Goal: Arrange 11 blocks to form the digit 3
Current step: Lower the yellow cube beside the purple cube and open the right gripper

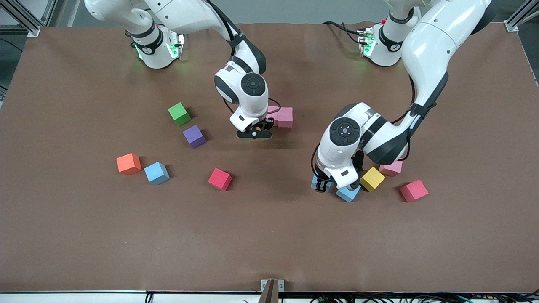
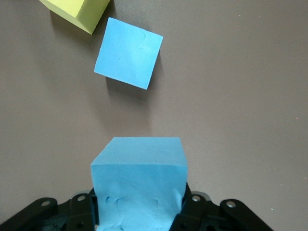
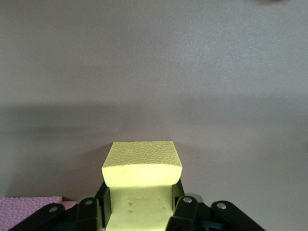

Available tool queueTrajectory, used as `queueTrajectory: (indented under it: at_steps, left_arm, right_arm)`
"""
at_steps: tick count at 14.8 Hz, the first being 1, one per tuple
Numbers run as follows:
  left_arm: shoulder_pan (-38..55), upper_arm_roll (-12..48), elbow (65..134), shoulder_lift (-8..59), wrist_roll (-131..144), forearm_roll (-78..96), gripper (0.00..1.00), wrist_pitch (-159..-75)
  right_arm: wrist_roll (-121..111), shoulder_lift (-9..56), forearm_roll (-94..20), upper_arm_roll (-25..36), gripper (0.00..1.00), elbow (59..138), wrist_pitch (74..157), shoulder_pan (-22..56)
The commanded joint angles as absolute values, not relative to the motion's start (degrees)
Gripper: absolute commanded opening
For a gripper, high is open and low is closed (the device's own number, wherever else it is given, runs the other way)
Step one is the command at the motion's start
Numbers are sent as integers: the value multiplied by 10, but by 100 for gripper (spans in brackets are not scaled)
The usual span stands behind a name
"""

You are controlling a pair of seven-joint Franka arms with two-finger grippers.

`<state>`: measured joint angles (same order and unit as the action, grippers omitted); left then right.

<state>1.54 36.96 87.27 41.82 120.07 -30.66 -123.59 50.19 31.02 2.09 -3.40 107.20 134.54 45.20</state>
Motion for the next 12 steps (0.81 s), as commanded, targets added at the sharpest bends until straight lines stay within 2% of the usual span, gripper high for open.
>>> queueTrajectory:
  at_steps: [1, 12]
  left_arm:
    - [19, 368, 861, 424, 1199, -302, 56, -1233]
    - [22, 368, 861, 424, 1200, -303, 56, -1233]
  right_arm:
    - [491, 294, 15, -44, 5, 1100, 1361, 441]
    - [485, 294, 15, -43, 5, 1101, 1361, 441]
